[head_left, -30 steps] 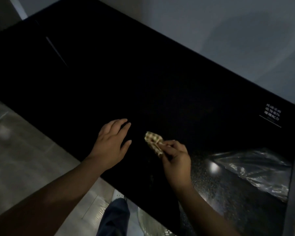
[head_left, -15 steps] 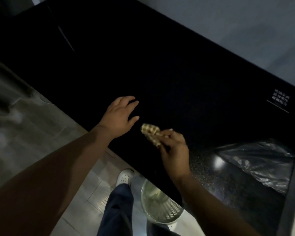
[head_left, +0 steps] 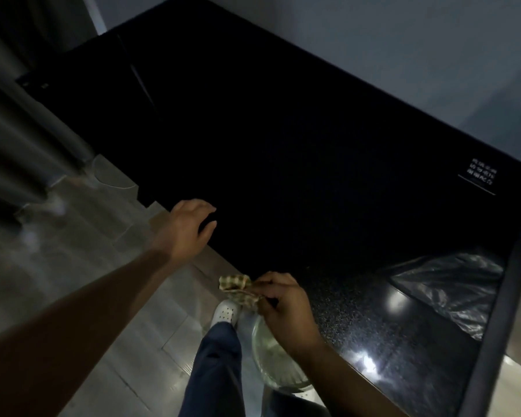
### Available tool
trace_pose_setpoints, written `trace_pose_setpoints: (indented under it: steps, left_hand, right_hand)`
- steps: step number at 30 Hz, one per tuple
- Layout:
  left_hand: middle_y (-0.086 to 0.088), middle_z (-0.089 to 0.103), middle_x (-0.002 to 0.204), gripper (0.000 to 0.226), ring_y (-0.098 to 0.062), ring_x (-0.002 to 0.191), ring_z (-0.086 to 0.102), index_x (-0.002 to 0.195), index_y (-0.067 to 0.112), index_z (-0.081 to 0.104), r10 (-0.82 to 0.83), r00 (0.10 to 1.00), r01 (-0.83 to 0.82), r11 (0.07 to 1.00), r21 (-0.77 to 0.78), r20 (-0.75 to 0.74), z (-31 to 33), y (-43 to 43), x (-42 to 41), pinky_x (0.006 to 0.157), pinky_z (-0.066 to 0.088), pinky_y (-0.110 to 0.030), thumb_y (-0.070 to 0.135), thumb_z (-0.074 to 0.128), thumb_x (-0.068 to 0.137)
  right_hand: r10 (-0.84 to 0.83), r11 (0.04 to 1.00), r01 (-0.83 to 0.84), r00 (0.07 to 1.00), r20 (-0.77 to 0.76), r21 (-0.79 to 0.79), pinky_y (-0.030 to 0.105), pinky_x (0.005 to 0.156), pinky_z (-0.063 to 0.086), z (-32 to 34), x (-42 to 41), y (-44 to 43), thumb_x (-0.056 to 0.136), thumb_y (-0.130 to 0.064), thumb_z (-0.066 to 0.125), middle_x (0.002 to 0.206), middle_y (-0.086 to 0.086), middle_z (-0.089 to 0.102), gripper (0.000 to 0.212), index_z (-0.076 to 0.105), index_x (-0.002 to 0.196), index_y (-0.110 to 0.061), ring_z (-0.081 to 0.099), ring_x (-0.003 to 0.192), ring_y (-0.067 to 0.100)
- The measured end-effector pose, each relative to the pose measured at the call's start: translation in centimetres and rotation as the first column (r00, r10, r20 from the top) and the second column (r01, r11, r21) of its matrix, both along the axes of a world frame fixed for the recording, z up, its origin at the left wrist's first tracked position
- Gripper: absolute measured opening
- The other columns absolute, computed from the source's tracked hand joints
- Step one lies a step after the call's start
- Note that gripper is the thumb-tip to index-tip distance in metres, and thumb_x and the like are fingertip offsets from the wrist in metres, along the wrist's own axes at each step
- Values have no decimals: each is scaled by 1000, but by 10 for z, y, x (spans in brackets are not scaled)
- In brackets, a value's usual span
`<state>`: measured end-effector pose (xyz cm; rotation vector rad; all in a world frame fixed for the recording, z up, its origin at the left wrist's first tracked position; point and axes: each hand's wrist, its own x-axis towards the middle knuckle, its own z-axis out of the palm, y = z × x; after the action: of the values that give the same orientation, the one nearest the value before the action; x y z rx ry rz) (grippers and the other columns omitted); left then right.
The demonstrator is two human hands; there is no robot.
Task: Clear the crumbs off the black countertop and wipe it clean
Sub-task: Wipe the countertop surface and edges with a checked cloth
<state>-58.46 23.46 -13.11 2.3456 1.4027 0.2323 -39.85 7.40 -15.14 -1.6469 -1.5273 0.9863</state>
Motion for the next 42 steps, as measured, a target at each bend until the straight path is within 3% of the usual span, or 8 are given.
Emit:
trace_pose_setpoints:
  steps: [4, 8, 15, 24, 29, 33, 39, 42]
  left_hand:
    - [-8, 56, 126, 35, -27, 118, 47, 125, 7, 58, 32, 999, -32, 999, 10, -15, -1, -8, 4, 98, 35, -28, 21, 55, 93]
    - [-10, 59, 122, 34, -30, 113, 52, 122, 5, 60, 23, 999, -23, 1000, 16, 50, 4, 6, 24, 97, 40, -35, 17, 59, 90]
    - [-6, 54, 127, 36, -24, 117, 47, 127, 8, 55, -110, 990, 108, 994, 24, 84, 5, 55, 77, 102, 40, -38, 19, 53, 93]
    - [-1, 45, 137, 39, -17, 128, 35, 134, 13, 50, -226, 972, 222, 973, 65, 60, -6, 146, 137, 110, 31, -33, 25, 48, 96]
    - [3, 35, 145, 47, -15, 134, 26, 140, 17, 42, -240, 971, 240, 969, 52, -1, -19, 192, 167, 112, 23, -31, 37, 41, 97]
    - [5, 39, 138, 48, -16, 129, 32, 136, 22, 44, -245, 968, 251, 962, 104, -61, -30, 211, 179, 113, 20, -36, 45, 42, 94]
    - [7, 45, 131, 44, -16, 124, 37, 129, 25, 51, -209, 978, 201, 966, 161, 32, -41, 213, 175, 112, 22, -39, 44, 41, 91]
    - [8, 45, 131, 46, -15, 124, 38, 128, 25, 52, -209, 977, 201, 968, 148, 39, -43, 213, 176, 111, 24, -39, 46, 38, 90]
  right_hand:
    - [-286, 957, 291, 948, -142, 15, 22, 80, 50, 13, 24, 18, 80, 5, 67, 93, -3, 67, 21, 77, 87, -12, 63, 91, 10]
    - [-427, 886, 451, 884, -193, 107, 4, 71, 44, 30, 66, 47, 81, 2, 68, 92, -10, 66, 28, 73, 89, -25, 64, 83, -4]
    - [-522, 836, 515, 853, -12, 192, 1, 72, 42, 34, 141, 96, 84, -9, 69, 95, -15, 63, 15, 74, 95, -18, 61, 87, -8]
    - [-717, 676, 686, 696, 27, 268, 19, 76, 48, 34, 195, 176, 83, -11, 68, 94, -8, 63, 11, 73, 91, -17, 61, 85, 2]
    - [-779, 610, 742, 626, 38, 279, 15, 73, 48, 30, 225, 232, 84, -20, 70, 93, -4, 65, 8, 74, 91, -18, 61, 80, 3]
    - [-789, 605, 742, 606, 97, 288, -3, 67, 37, 24, 247, 268, 85, -17, 69, 94, -1, 63, 14, 74, 98, -12, 60, 81, 7]
    - [-755, 655, 684, 615, 229, 321, 35, 71, 51, 20, 280, 321, 84, -21, 62, 88, 13, 68, 19, 74, 91, -8, 65, 80, 28]
    - [-733, 677, 673, 583, 351, 297, 27, 67, 44, 14, 307, 348, 87, -21, 61, 89, 11, 67, 20, 73, 96, -7, 65, 83, 29]
